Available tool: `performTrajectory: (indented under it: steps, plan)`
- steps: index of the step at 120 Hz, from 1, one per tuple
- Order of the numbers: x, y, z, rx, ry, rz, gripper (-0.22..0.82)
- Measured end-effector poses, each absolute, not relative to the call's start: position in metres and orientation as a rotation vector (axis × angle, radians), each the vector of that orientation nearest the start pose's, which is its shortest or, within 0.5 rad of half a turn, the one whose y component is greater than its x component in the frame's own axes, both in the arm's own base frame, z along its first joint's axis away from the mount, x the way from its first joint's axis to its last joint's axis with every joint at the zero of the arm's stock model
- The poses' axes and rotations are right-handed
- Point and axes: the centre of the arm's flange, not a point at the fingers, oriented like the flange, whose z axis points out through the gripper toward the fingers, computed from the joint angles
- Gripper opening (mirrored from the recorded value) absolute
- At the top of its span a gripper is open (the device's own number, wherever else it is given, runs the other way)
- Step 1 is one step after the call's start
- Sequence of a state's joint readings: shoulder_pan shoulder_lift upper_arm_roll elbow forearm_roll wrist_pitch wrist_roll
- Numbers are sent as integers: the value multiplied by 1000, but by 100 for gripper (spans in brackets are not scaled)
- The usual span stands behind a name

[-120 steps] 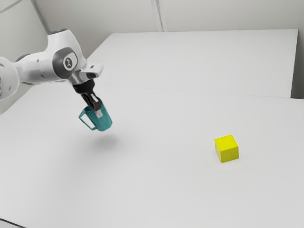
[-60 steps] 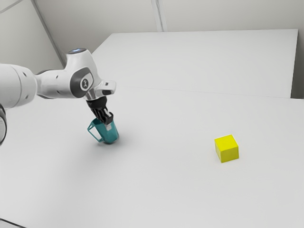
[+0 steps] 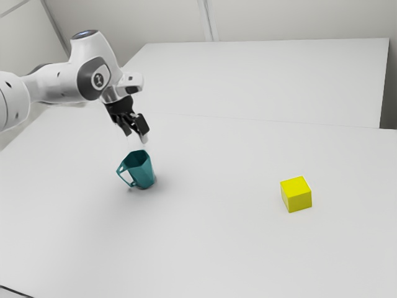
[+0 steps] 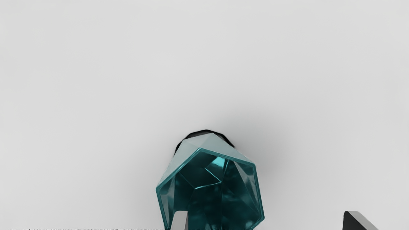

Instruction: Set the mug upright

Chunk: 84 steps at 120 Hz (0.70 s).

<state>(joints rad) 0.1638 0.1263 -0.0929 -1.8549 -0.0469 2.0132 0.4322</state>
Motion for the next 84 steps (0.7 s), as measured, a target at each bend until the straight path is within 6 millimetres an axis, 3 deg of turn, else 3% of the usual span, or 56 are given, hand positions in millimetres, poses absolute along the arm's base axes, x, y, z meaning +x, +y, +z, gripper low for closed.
performTrajectory:
  steps: [19,44,84]
  plan:
    - [608,44,525,-3146,519,-149,56]
    - [598,46,580,-3183,486,-155,59]
    - [586,48,584,-3212,456,-64,60]
